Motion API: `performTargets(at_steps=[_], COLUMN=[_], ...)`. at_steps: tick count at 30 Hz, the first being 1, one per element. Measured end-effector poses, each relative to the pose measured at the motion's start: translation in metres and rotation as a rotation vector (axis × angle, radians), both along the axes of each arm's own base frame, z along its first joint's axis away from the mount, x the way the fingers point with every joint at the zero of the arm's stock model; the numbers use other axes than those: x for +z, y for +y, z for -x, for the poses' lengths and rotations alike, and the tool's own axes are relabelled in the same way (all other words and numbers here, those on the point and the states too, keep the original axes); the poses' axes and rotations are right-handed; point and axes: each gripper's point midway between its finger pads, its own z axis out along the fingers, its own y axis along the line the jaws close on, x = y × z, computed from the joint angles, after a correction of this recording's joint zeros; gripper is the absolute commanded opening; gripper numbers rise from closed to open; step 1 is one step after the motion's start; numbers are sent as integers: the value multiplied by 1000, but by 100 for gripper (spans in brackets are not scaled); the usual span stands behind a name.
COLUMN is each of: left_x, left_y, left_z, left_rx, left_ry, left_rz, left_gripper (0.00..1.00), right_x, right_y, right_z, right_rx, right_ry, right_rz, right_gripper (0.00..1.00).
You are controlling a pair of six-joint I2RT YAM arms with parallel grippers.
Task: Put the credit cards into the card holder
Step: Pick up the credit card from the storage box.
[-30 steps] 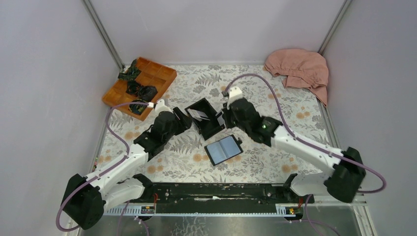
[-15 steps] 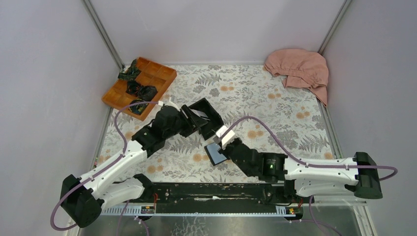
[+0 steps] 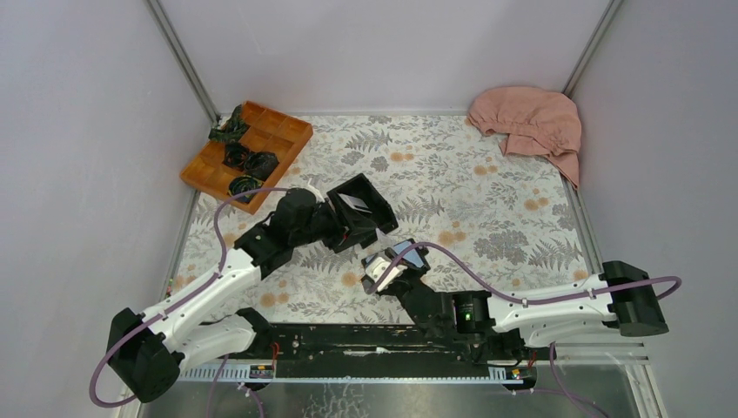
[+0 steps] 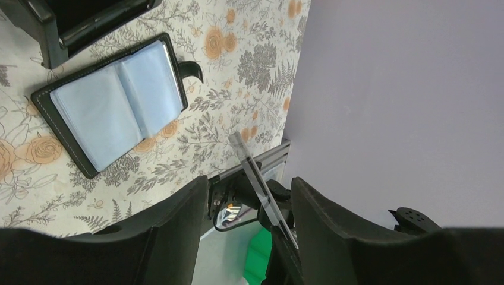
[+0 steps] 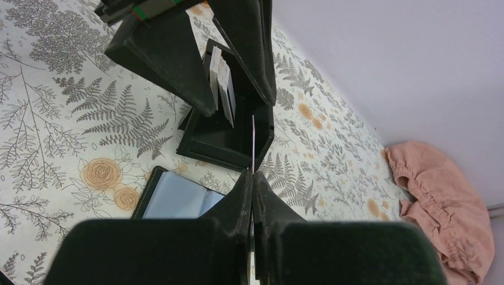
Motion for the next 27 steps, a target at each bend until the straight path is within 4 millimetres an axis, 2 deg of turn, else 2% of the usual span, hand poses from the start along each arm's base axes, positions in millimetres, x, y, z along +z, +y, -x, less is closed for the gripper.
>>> performTargets(at_steps=[9,13,17,21,27], left_x=[-6,-13,-19,-19,-29], left_y=[-7,-9,-11,-12,-11], left_z=[12,13,13,13,17], left_rx=[-41,-50,-58,-57,-49], left_ry=[56,81,101,107,137], left_rz=[20,11,4,13,21], left_gripper=[60,57,47,30,20], right_x=[-5,-7,-4,-6,-15], right_y=[16,24,28,29,27], right_z=[6,11,16,20,22], right_rx=[30,54,76,90,93], right_ry=[-52,-78,-109,-131,-162], right_rz=[53,74,82,101,139], right_gripper=[0,0,0,0,0])
